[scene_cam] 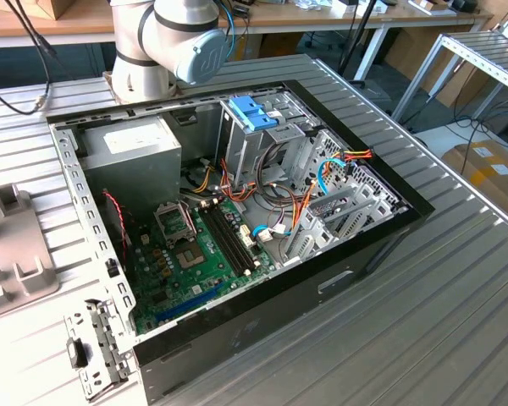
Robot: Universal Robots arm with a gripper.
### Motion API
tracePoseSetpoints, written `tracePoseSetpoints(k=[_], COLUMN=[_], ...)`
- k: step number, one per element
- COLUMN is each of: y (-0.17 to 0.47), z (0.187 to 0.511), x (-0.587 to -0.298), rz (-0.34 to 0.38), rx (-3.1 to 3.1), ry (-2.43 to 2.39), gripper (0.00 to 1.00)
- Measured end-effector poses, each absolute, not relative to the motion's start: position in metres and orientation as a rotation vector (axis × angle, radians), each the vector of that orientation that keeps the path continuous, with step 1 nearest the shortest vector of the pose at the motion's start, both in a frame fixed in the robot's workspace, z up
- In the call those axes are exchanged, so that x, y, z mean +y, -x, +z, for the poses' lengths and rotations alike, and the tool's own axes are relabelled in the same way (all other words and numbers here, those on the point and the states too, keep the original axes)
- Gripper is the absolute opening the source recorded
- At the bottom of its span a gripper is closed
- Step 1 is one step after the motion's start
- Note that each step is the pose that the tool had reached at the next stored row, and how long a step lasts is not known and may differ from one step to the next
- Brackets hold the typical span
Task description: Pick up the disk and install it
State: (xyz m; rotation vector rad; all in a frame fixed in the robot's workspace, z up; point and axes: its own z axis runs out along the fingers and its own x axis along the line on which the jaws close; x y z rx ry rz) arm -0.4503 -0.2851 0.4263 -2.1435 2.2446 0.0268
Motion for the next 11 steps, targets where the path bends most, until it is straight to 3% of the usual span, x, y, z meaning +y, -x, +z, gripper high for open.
tracePoseSetpoints(k=[11], y=[0.4503], z=[0.4323], x=[-0.2851], rz=[0.027], rx=[2.245], ry=[2.143], gripper=[0.37])
